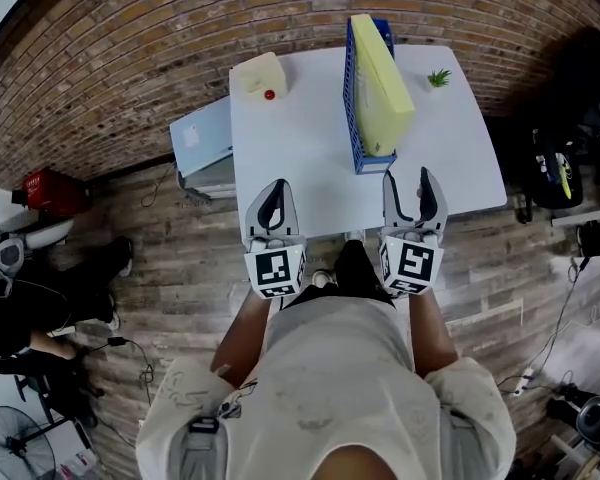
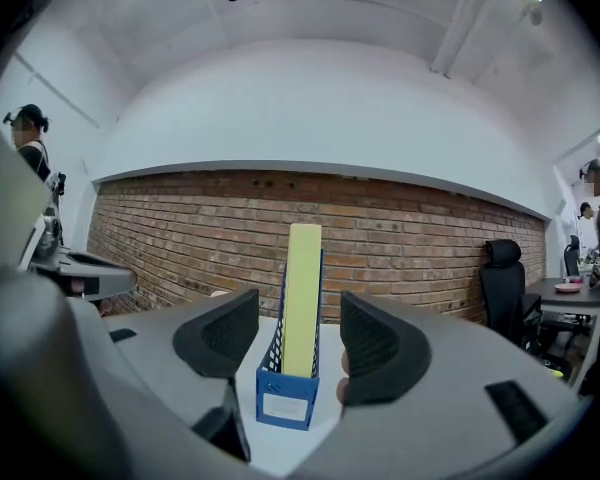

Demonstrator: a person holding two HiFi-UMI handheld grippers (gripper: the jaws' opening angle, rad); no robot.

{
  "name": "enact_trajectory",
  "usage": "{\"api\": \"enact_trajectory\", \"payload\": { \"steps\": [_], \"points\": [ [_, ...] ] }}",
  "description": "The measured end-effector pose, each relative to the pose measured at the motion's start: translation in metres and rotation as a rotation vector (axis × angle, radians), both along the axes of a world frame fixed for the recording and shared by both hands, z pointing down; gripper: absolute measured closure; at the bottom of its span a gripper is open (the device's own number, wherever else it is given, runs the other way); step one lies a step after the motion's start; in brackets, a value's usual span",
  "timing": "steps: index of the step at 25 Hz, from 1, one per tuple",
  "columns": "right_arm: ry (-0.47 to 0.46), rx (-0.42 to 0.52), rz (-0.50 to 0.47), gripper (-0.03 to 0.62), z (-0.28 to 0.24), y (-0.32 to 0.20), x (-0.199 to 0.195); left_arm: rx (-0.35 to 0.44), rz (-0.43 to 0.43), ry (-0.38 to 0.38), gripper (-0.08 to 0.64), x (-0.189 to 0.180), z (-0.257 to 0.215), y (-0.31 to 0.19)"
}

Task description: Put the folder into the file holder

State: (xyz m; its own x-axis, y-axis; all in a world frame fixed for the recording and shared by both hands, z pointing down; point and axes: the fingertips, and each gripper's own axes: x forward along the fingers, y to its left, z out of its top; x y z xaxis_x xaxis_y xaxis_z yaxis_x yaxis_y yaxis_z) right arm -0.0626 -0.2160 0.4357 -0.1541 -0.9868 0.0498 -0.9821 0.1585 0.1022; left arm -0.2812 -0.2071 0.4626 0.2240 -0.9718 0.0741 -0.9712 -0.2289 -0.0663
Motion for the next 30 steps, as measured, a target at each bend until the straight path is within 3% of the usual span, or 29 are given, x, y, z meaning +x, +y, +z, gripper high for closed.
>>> {"api": "enact_trajectory", "payload": {
  "steps": [15,30],
  "points": [
    [0.007,0.011,0.004,0.331,-0.0029,0.0018,0.0033,-0.008,-0.004,0.013,0.552,0.0026,0.0042,-0.0002],
    [0.021,0.018,0.02,0.447,-0.005,0.0034,0.0082,-0.008,0.002,0.024,0.552,0.0086,0.0047,-0.0013]
  ]
}}
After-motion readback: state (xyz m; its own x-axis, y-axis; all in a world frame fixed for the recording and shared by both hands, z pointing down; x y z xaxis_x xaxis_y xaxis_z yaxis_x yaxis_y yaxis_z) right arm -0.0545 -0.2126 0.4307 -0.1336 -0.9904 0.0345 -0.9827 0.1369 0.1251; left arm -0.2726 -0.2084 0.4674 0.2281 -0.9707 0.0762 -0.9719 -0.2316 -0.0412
